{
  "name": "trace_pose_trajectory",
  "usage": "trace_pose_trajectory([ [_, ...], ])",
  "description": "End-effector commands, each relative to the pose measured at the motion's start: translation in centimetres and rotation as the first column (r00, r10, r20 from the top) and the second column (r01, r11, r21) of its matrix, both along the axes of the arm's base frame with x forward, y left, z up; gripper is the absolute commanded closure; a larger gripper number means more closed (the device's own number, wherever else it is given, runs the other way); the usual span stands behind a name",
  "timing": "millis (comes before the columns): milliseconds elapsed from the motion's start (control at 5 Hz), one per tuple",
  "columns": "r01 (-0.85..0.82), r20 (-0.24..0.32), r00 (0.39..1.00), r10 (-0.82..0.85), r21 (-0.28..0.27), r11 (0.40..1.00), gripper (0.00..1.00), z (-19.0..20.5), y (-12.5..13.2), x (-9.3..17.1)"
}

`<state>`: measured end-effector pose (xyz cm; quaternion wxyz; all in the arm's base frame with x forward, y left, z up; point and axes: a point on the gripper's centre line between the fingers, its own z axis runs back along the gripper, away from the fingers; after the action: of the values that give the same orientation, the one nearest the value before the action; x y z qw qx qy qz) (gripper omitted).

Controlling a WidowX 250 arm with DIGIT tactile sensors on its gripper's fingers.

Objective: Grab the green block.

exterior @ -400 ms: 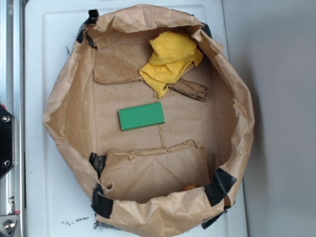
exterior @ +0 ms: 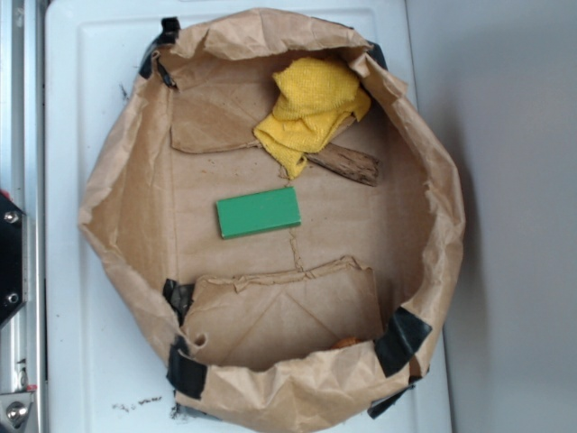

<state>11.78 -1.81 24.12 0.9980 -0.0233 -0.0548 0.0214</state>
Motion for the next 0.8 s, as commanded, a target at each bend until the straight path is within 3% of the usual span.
trace_pose_trajectory([
  [0, -0.165, 0.03, 0.985, 0.167, -0.067, 0.984, 0.0, -0.8, 0.2, 6.3],
  [200, -0.129, 0.06, 0.989, 0.132, -0.058, 0.99, 0.0, -2.9, 1.0, 8.7],
  [400, -0.103, 0.002, 0.995, 0.103, 0.013, 0.995, 0.0, -6.3, 3.0, 10.6],
  [600, -0.103, 0.002, 0.995, 0.103, 0.013, 0.995, 0.0, -6.3, 3.0, 10.6],
])
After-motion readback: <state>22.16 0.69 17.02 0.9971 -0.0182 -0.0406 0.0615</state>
